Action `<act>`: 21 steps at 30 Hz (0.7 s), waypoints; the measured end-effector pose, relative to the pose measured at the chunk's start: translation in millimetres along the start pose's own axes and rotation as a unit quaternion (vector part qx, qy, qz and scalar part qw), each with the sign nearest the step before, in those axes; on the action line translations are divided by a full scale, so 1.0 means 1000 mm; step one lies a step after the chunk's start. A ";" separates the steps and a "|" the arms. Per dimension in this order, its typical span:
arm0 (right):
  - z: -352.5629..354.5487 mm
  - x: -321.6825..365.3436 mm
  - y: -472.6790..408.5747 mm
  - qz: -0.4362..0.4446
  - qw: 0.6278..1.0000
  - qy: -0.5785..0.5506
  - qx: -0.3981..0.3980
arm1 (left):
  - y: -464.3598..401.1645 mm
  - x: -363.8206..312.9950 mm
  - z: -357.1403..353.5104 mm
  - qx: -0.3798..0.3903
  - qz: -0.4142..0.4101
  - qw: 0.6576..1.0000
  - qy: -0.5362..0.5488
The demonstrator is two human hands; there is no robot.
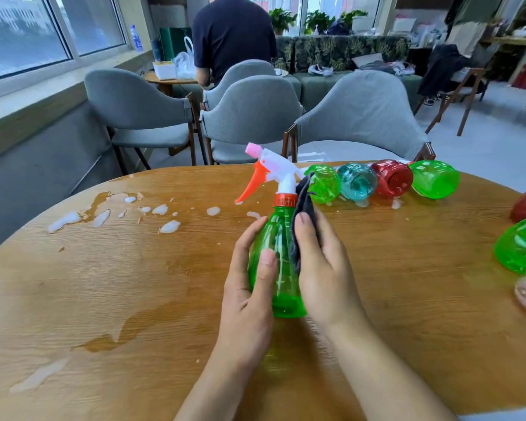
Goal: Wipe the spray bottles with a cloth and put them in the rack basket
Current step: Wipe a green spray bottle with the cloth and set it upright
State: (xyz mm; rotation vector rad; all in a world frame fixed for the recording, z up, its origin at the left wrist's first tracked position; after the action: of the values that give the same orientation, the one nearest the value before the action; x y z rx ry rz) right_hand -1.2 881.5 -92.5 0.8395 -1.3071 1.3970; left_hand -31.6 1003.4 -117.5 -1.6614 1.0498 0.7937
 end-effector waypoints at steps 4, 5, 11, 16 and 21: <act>0.002 -0.023 0.004 -0.174 0.973 -0.149 -0.003 | 0.002 0.009 0.001 -0.004 0.043 0.999 0.031; 0.003 -0.028 0.007 -0.203 0.964 -0.168 -0.012 | 0.002 0.013 0.002 -0.008 0.055 0.997 0.043; 0.002 -0.053 0.017 -0.274 0.933 -0.234 -0.022 | 0.004 0.032 0.005 -0.068 0.159 0.973 0.153; 0.009 -0.053 0.016 -0.233 0.934 -0.264 -0.061 | 0.002 0.035 0.003 -0.070 0.159 0.973 0.152; 0.011 -0.039 0.016 -0.134 0.964 -0.219 -0.064 | 0.004 0.024 0.000 -0.040 0.116 0.989 0.081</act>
State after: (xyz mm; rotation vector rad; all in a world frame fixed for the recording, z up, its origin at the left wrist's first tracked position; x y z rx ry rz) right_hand -7.8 864.7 -131.4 1.2330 -1.5284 0.9324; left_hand -25.4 996.7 -139.8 -1.7137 1.3604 0.8708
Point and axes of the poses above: each hand's wrist, its own y-axis away from the middle knuckle, its own z-axis out of the back of the hand, x = y × z, the point moved 9 cm from there along -y, towards the middle knuckle, and after that the axes turned 13 degrees about y, right-handed, at the moved point
